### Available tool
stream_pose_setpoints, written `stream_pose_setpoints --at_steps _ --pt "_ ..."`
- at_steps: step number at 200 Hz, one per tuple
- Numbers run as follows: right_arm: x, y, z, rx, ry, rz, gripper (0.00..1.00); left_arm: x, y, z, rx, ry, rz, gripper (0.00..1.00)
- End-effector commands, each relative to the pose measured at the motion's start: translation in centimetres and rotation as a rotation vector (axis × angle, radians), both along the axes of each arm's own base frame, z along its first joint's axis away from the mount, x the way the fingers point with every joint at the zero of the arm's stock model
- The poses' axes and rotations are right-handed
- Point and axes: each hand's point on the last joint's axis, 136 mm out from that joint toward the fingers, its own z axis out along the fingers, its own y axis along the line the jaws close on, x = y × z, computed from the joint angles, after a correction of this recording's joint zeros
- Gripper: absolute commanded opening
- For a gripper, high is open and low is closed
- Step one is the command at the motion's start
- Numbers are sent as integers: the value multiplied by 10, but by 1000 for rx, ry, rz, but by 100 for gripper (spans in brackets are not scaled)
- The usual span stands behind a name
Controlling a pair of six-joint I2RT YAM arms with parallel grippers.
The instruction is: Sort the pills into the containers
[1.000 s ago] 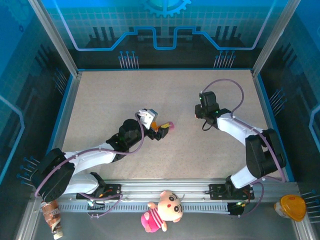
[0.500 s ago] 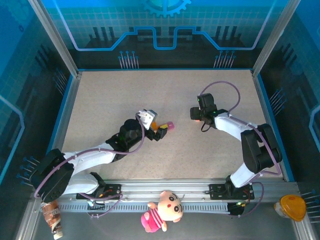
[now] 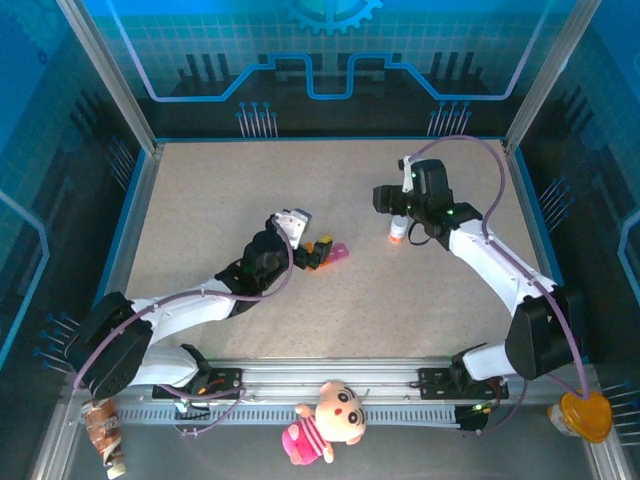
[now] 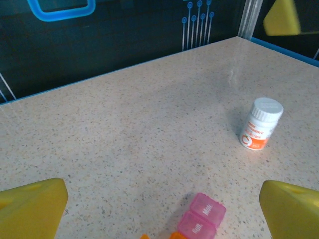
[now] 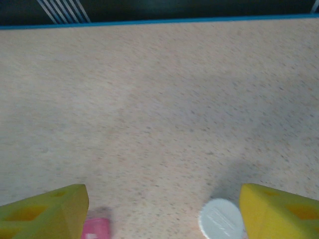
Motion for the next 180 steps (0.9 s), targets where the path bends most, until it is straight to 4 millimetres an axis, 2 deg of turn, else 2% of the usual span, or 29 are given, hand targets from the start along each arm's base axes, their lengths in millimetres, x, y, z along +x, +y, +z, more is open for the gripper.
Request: stream_pose_setpoints --at_steps 1,31,47,72,97,129,142,180 --pt "-20 31 5 44 66 142 79 16 8 8 -31 30 61 99" --pt "-38 70 -7 14 134 282 79 32 23 12 -122 70 106 99" --pt "-44 87 -24 -2 191 329 79 40 32 14 -143 82 115 99" --pt "-48 105 -62 -29 309 380 79 50 46 17 -152 89 120 99" --pt "-48 113 -99 -85 413 395 78 56 56 17 -138 113 119 99" --pt "-45 110 -137 -155 489 384 78 58 61 12 -88 157 117 96" --pt "-45 109 -146 -167 503 381 78 59 61 6 -81 208 109 86" --pt "-43 113 -156 -159 520 380 78 61 61 -14 -57 321 117 31"
